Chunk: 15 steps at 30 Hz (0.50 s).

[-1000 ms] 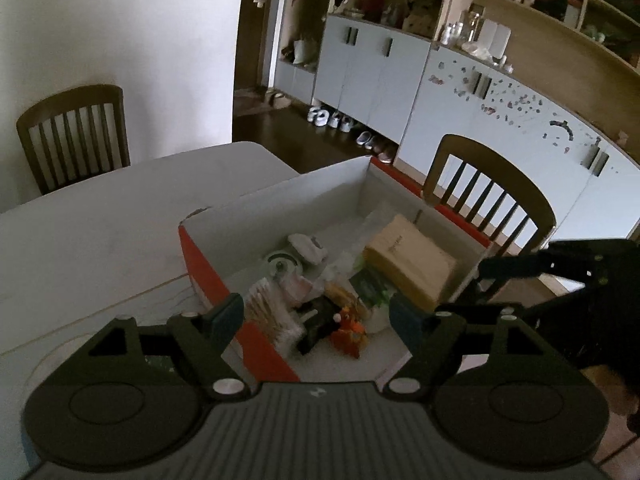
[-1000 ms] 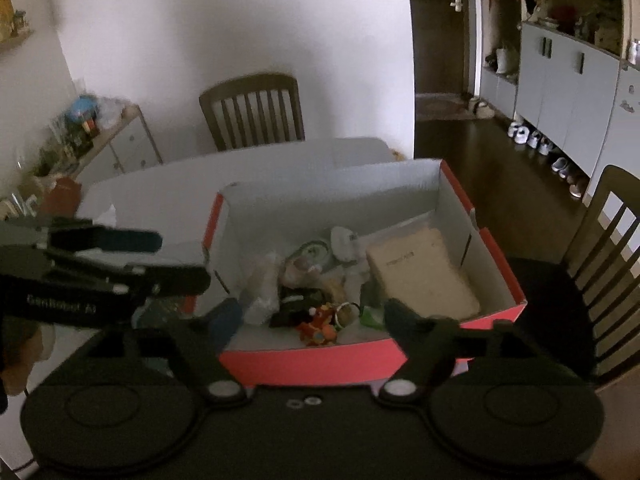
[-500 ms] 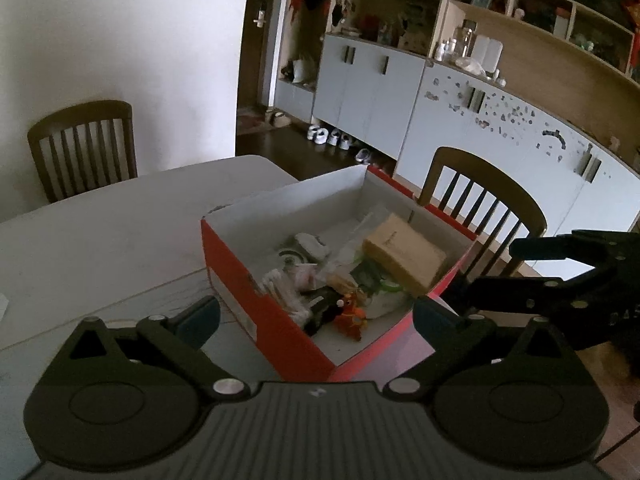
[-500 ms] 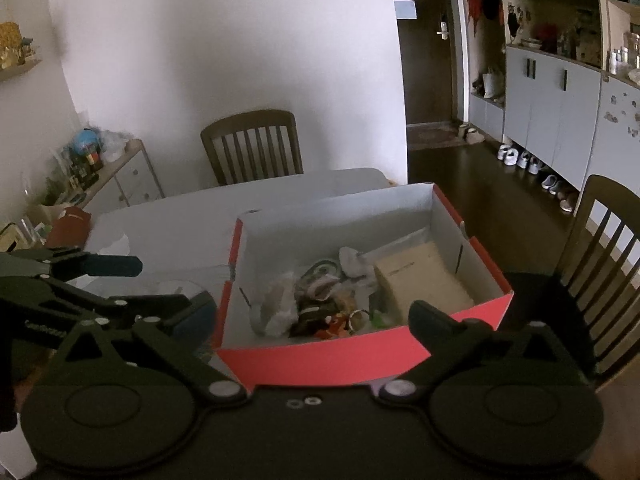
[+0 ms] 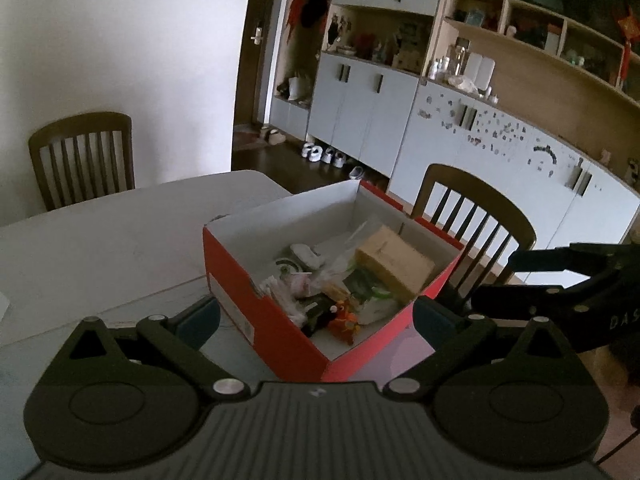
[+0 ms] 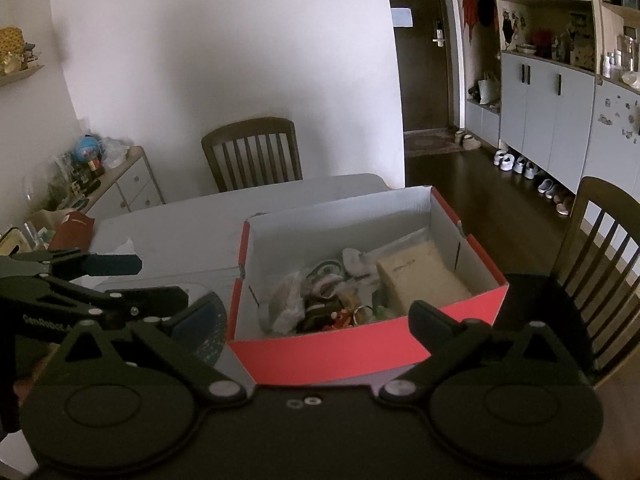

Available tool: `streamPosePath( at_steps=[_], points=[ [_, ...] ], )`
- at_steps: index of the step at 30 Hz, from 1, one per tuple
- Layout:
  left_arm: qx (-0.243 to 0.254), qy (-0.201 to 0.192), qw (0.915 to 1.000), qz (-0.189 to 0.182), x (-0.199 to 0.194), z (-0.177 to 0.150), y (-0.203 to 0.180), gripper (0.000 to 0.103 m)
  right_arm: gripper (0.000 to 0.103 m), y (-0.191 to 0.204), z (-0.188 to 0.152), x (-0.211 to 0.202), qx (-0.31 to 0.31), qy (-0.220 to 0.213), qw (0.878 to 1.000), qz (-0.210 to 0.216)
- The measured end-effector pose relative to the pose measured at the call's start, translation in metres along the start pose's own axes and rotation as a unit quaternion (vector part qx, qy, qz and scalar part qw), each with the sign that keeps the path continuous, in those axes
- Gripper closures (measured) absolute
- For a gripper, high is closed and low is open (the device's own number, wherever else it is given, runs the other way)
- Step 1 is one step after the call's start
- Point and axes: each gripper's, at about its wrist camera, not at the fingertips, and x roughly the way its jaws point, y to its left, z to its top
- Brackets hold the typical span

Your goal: Organize objects

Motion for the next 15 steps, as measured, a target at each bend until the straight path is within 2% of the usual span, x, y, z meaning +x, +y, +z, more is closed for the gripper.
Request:
streamPosePath(
  at_steps=[5, 10, 15],
  points=[
    [-0.011, 0.001, 0.9999, -0.005, 0.0003, -0.0005, 0.0018, 0.000, 0.000, 0.0015, -0.0021, -0.0021, 0.001, 0.001, 1.000, 0.001],
    [-0.003, -0.002, 0.9999, 0.011, -0.0008, -0.0012, -0.0010, 0.000, 0.000, 0.0023, -0.0038, -0.0041, 0.002, 0.002, 1.000, -0.001],
    [-0.002, -0.001, 0.9999, 0.012, -0.0016, -0.0022, -0.0013, 0.000, 0.000, 0.0032, -0.0047, -0.0041, 0.002, 0.005, 1.000, -0.004]
  ],
)
